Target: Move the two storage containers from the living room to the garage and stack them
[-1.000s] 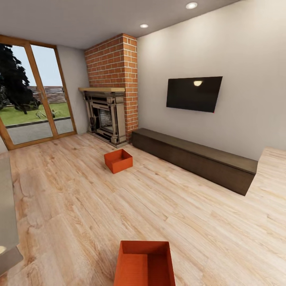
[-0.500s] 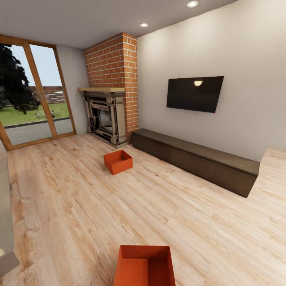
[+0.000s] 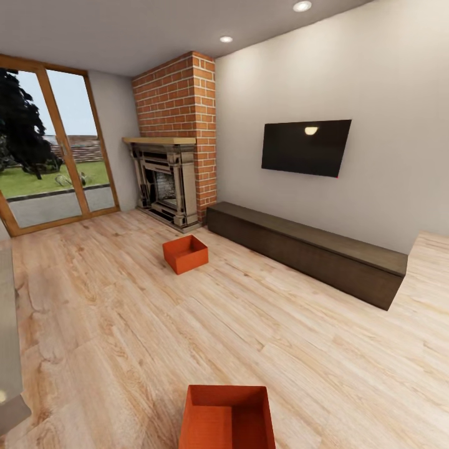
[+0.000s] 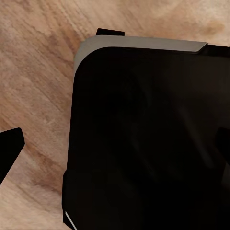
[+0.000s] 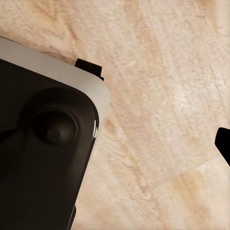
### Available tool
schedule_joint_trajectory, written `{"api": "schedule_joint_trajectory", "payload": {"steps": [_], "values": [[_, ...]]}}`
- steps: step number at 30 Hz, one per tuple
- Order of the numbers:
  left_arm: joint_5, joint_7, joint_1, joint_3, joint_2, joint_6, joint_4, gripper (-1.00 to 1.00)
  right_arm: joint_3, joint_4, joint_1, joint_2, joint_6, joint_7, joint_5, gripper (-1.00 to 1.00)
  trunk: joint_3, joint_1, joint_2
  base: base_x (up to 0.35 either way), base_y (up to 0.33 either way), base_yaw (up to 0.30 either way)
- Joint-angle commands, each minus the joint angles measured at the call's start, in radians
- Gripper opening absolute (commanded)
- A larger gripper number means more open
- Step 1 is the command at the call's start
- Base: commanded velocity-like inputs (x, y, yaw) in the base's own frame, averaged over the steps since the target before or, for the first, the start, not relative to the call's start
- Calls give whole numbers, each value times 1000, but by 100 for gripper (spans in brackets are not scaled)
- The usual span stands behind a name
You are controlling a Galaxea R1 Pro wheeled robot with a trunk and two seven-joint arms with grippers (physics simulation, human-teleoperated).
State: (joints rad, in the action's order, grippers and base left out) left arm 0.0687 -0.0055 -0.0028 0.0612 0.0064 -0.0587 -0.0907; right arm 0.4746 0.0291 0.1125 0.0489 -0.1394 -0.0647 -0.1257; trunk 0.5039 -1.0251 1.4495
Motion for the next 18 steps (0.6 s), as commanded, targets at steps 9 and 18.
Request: {"api": "schedule_joint_trajectory", "payload": {"steps": [9, 18], "values": [[6, -1, 0, 5, 0, -2, 0, 100, 9, 3, 1, -1, -6, 0, -5, 100, 1, 0, 0, 0, 0, 0], [6, -1, 0, 5, 0, -2, 0, 100, 9, 3, 1, -1, -7, 0, -7, 100, 1, 0, 0, 0, 0, 0]]}}
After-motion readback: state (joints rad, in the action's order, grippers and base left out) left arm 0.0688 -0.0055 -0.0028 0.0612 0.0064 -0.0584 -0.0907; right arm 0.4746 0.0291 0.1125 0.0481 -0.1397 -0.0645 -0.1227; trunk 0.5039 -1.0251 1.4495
